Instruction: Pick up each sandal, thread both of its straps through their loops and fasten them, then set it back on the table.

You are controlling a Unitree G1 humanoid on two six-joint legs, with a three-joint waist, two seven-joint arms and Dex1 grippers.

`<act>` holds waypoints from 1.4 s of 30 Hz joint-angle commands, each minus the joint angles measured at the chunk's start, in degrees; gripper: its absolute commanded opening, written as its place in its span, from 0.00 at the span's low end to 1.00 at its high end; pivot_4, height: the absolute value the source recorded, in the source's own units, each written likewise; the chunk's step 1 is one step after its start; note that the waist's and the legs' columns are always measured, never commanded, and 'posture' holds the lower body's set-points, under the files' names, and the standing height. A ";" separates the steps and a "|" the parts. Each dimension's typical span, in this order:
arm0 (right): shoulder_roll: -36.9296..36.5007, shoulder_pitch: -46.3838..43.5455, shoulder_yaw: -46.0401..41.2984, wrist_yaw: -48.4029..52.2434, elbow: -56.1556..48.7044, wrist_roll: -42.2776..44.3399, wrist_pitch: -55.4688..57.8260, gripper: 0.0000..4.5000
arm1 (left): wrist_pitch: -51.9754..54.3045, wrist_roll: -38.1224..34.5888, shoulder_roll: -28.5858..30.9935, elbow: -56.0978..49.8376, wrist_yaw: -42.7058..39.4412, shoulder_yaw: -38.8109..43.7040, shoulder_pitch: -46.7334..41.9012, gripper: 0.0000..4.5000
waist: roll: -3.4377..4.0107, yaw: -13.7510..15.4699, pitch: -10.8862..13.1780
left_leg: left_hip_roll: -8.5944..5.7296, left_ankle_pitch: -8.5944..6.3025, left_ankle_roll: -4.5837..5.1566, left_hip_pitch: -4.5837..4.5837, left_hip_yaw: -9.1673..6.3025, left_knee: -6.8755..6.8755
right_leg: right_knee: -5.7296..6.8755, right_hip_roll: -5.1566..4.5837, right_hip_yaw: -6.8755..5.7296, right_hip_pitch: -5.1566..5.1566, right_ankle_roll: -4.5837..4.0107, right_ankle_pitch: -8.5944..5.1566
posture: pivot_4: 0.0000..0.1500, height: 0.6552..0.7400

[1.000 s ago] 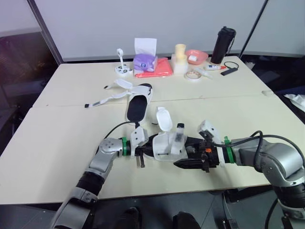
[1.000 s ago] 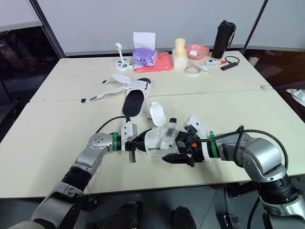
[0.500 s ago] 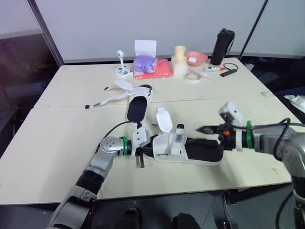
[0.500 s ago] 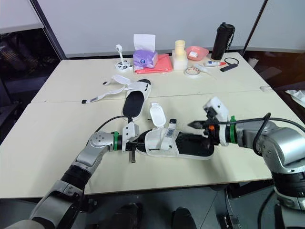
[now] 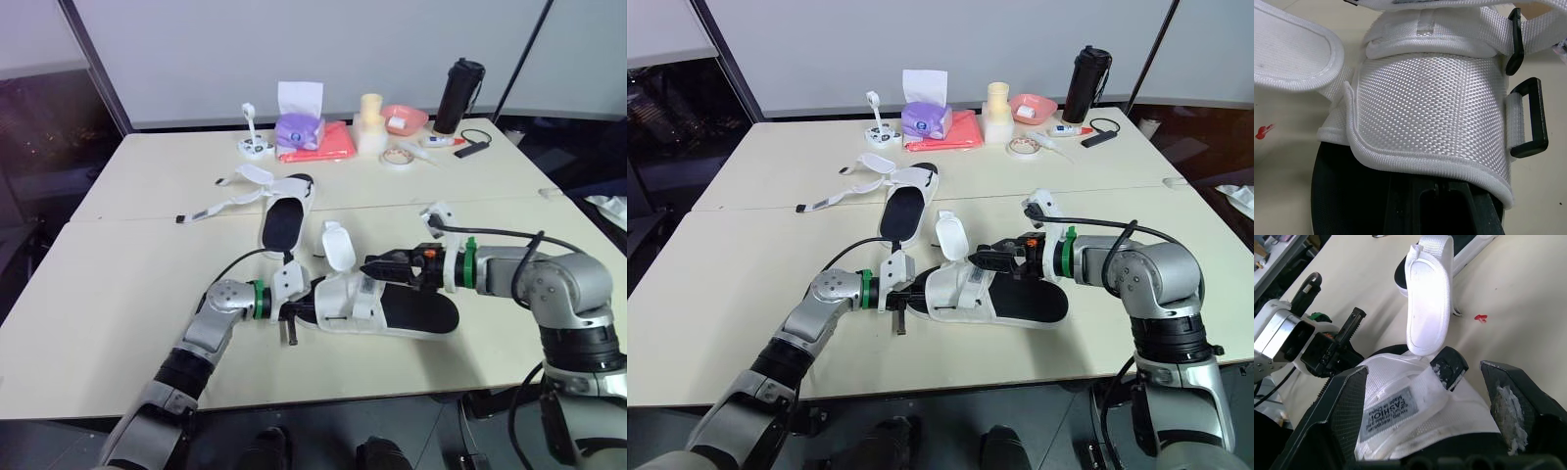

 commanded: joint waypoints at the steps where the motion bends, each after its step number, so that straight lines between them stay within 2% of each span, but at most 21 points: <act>1: 0.90 -1.59 0.01 0.10 -0.09 0.34 0.03 0.88 | 2.24 2.43 0.80 1.69 -0.74 -3.01 2.49 0.00 | 0.00 -0.04 0.00 | 0.00 0.00 0.00 0.00 0.00 0.00 | 0.00 0.00 0.00 0.00 0.00 0.00 | 1.00 1.00; 3: 1.36 -1.80 0.42 0.13 0.21 0.40 -0.04 0.88 | 2.32 2.40 0.82 1.50 -0.68 -3.00 2.59 0.00 | 0.00 -0.09 0.00 | 0.00 0.00 0.00 0.00 0.00 0.00 | 0.00 0.00 0.00 0.00 0.00 0.00 | 1.00 1.00; 6: 1.96 -2.10 1.04 0.13 0.75 0.15 -0.13 0.70 | 2.51 2.35 0.83 1.22 -0.55 -2.98 2.71 0.00 | 0.00 -0.11 0.00 | 0.00 0.00 0.00 0.00 0.00 -0.01 | 0.00 0.00 0.00 0.00 0.00 0.00 | 1.00 1.00; 12: 2.96 -3.33 0.52 0.27 0.73 1.01 0.02 0.01 | 2.84 2.25 0.88 0.79 -0.41 -2.96 2.93 0.00 | 0.01 -0.17 0.00 | 0.00 0.00 0.00 0.00 -0.01 -0.01 | 0.00 0.00 0.00 -0.01 0.00 0.00 | 1.00 1.00; 18: 0.92 -3.65 -1.28 3.11 -4.53 5.31 1.77 0.01 | 3.78 2.49 1.22 0.36 -0.70 -3.50 3.44 0.00 | 0.01 -0.40 0.00 | 0.00 0.00 0.00 -0.01 -0.03 -0.03 | -0.01 0.00 0.00 -0.01 0.00 0.00 | 1.00 1.00; 21: -0.09 -4.48 -4.52 5.10 -9.41 10.97 3.75 0.01 | 4.37 3.05 1.62 0.12 -0.81 -4.11 3.55 0.00 | 0.01 -0.59 0.00 | 0.00 -0.01 0.01 -0.01 -0.08 -0.04 | -0.02 0.00 -0.01 -0.01 0.01 -0.01 | 1.00 1.00; 27: 0.04 -6.25 -6.85 3.86 -13.05 16.86 5.01 0.01 | 5.05 3.68 2.25 -0.14 -1.14 -5.13 3.78 0.00 | 0.02 -0.75 -0.05 | 0.01 -0.02 0.02 0.00 -0.12 -0.03 | -0.03 0.00 -0.01 0.01 0.01 -0.01 | 1.00 1.00; 42: 3.38 -10.74 0.14 3.82 4.92 4.23 -8.14 0.01 | 5.14 4.16 2.62 -1.22 -1.27 -6.46 4.84 0.00 | 0.05 -0.89 -0.07 | 0.00 -0.02 0.03 0.00 -0.07 -0.07 | -0.05 -0.01 0.01 -0.02 0.01 -0.01 | 1.00 1.00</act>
